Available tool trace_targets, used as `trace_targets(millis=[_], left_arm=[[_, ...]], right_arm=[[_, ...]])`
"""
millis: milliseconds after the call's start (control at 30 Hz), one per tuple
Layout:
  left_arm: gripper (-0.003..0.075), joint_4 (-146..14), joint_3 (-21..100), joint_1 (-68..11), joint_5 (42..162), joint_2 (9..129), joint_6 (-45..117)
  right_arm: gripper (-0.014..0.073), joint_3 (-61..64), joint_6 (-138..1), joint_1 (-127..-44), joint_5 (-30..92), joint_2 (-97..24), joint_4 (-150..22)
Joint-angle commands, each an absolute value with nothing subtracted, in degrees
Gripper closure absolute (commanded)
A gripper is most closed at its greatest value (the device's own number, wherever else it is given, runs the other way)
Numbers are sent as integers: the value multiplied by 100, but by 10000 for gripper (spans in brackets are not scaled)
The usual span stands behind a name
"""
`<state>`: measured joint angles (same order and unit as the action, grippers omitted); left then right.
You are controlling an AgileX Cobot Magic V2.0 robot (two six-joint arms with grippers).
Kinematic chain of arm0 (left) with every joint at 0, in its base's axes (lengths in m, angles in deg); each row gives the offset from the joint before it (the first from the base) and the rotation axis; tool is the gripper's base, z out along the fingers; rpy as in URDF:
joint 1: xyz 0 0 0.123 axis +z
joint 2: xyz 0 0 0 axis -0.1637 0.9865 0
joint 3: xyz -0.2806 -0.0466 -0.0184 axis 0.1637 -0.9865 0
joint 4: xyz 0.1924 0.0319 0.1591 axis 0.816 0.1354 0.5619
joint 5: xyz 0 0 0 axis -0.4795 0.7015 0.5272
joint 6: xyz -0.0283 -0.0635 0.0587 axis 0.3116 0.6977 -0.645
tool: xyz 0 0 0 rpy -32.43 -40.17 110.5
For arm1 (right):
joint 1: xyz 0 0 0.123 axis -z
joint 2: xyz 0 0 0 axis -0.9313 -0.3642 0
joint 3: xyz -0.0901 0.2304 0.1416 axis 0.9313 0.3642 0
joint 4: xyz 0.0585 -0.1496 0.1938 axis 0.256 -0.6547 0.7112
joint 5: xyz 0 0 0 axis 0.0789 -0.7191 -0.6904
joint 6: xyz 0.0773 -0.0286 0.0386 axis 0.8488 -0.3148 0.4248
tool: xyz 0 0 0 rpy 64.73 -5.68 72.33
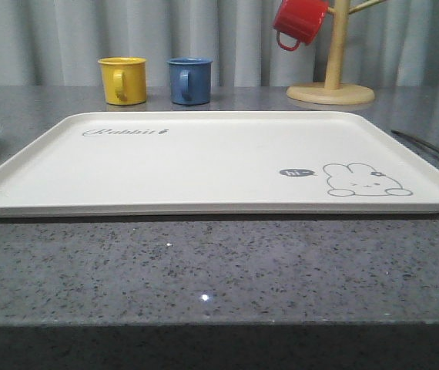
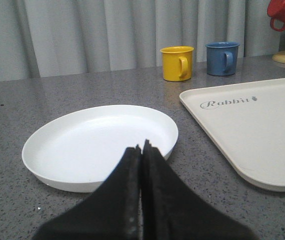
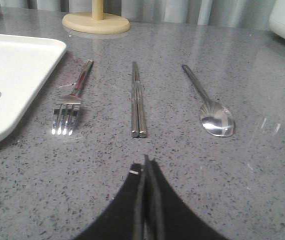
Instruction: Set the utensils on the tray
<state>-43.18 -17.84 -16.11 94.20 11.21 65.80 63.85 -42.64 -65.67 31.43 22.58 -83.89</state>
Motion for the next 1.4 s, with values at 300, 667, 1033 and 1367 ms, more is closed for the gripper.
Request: trace_targets(millis=[300, 667, 1033, 1367], left_arm=[[738, -4383, -1798, -1593, 8977, 997, 6649], [738, -4383, -1798, -1593, 8977, 997, 6649], [738, -4383, -1798, -1593, 8977, 997, 6649], [738, -4383, -1798, -1593, 8921, 997, 6649]], right_arm=[[650, 6321, -4301, -6520, 3593, 2366, -8466], [650, 6321, -4301, -6520, 3593, 2366, -8466], [650, 6321, -4301, -6520, 3593, 2366, -8466], [650, 6321, -4301, -6520, 3716, 2366, -8466]])
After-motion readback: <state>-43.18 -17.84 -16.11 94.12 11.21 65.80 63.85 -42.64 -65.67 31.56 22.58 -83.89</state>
